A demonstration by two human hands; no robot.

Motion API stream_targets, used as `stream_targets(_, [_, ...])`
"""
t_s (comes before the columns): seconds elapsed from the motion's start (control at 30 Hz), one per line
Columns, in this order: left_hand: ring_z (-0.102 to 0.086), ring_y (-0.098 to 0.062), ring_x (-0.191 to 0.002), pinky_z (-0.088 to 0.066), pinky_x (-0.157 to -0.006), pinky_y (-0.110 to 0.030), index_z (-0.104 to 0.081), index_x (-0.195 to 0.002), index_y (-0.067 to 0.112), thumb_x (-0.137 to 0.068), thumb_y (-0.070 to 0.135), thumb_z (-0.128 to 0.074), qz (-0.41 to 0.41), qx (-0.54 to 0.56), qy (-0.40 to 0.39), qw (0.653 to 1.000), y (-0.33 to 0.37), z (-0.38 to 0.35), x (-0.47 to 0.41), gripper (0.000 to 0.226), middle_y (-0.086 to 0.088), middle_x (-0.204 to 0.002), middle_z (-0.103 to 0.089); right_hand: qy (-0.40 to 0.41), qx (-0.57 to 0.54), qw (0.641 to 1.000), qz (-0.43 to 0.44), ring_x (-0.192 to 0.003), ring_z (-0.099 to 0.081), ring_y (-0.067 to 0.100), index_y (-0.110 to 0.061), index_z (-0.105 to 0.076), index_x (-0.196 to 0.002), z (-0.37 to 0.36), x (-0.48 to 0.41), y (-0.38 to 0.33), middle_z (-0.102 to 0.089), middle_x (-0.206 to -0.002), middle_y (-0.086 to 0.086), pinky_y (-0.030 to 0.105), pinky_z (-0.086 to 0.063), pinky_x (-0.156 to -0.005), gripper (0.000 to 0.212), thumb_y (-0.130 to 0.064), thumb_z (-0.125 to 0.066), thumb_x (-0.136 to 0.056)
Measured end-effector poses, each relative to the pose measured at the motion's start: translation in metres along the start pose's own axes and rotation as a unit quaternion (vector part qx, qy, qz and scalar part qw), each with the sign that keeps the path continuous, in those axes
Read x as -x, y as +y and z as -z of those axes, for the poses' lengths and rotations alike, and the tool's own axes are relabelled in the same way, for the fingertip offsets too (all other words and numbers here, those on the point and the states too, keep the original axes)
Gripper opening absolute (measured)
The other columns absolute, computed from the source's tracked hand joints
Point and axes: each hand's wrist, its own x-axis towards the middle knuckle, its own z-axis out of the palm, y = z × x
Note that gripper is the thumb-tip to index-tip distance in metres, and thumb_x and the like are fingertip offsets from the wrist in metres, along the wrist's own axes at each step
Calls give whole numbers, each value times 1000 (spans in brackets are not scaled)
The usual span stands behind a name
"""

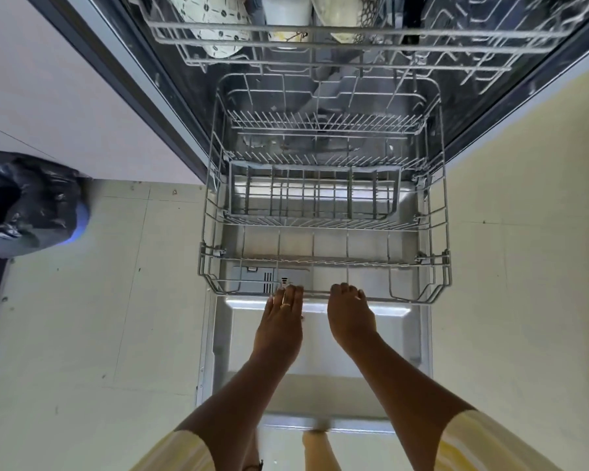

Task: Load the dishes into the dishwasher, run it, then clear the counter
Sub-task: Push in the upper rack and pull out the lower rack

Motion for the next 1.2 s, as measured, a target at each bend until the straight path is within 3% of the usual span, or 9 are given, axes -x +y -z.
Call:
stream_targets(0.27, [-4,-21,-145,-5,-117,-32,-1,-149,13,-100,20,-33,-1,21,0,1000,0,-6,5,59,-5,-157,-9,-12,-9,1000,-12,-128,-41,30,2,-34,-134,-3,3,1,-44,-135,20,35,-29,-111,43,-9,-45,-94])
stream_targets(0.47, [-5,-20,-145,-6,-117,-30,-5,-149,13,-102,19,-26,-3,44,22,999,-10,8,17,53,-6,-157,-10,13,1,1000,12,-143,-15,30,2,-11,-145,-8,19,-17,-16,-154,19,37,-12,-118,53,-18,-31,-100])
stream_targets(0.53, [-16,-19,-144,-11,-116,-28,-9,-149,13,-102,19,-25,11,58,35,998,-18,16,29,50,-7,-156,-18,19,4,999,32,-144,-11,28,0,-8,-147,-10,29,-32,-12,-155,17,36,-9,-118,53,-20,-27,-102])
stream_targets(0.6, [-42,-19,-131,-28,-109,-26,-19,-148,14,-102,20,-25,39,78,46,995,-31,25,44,46,-7,-145,-42,24,7,999,48,-145,-8,27,-1,-7,-147,-10,40,-52,-10,-156,15,36,-9,-118,53,-22,-26,-102])
stream_targets(0.7, [-59,-20,-109,-42,-91,-27,-32,-143,18,-101,20,-28,77,104,68,989,-63,48,69,42,-5,-124,-60,45,8,997,69,-145,-5,26,-3,-7,-148,-11,56,-97,-8,-157,13,37,-7,-117,53,-25,-25,-102])
stream_targets(0.83, [-43,-19,-127,-31,-103,-26,-37,-139,13,-100,21,-29,72,83,112,988,-122,82,115,41,-5,-140,-46,61,14,994,88,-145,-4,25,-6,-7,-148,-4,84,-180,-8,-157,11,36,-4,-117,53,-28,-21,-103])
stream_targets(0.97, [-52,-29,-118,-40,-101,-33,-48,-130,0,-90,15,-56,73,69,166,981,-188,143,175,44,-15,-128,-56,80,19,990,114,-145,-5,26,-4,-7,-148,29,123,-273,-9,-157,12,37,-5,-117,51,-24,-20,-103])
stream_targets(1.13, [-44,-41,-126,-34,-108,-45,-37,-135,-9,-93,17,-50,95,23,166,981,-263,227,249,52,-27,-135,-45,113,27,982,147,-145,-2,24,-5,-2,-148,91,173,-381,-3,-157,11,36,-2,-117,51,-23,-17,-103])
stream_targets(1.2, [-45,-39,-126,-37,-106,-41,-43,-132,-10,-87,28,-62,112,-9,172,979,-287,265,277,62,-26,-136,-45,117,37,980,158,-145,0,24,-6,-1,-148,114,189,-419,-1,-157,11,36,-1,-117,52,-24,-17,-102])
